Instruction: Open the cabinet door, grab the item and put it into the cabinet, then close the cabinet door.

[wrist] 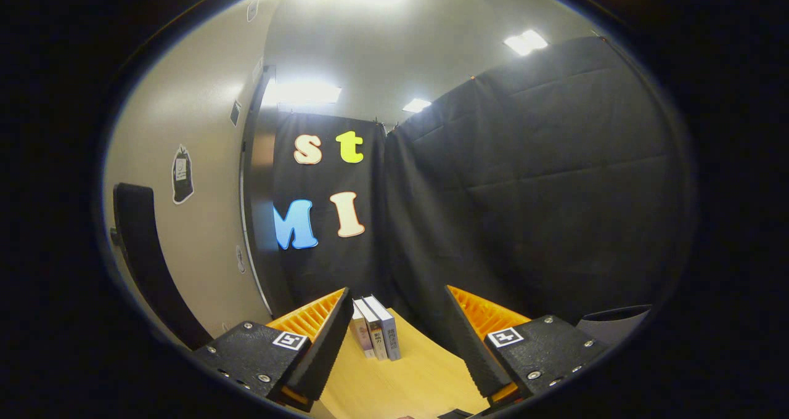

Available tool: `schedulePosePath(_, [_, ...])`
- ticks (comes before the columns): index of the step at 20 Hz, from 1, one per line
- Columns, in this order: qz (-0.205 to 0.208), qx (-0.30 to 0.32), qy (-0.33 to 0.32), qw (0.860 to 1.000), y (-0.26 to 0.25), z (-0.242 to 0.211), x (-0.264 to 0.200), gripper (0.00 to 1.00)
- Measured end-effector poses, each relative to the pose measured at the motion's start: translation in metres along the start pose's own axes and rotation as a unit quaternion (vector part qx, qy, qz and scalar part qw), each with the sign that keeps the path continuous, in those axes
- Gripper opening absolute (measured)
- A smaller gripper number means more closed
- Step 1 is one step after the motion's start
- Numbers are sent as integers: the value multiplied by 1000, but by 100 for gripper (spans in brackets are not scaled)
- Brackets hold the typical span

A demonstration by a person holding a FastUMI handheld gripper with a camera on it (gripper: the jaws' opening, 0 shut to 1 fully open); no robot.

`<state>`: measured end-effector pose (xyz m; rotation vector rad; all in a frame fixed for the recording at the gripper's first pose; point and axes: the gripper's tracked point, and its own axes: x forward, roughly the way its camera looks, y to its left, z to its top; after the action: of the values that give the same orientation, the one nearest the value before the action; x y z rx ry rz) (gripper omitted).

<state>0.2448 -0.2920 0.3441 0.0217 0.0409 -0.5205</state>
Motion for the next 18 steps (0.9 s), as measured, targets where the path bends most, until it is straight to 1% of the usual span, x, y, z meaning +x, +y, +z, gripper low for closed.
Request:
schedulePosePath(2, [-1, 6, 8, 1000, 2, -4, -1, 90])
schedulePosePath(4, [1, -1, 7, 1000, 5, -3, -3, 90])
schedulePosePath(10, [55, -12, 4, 998, 51, -4, -28, 90])
schedulePosePath(18, [119, -17, 15, 993, 117, -10, -45, 90])
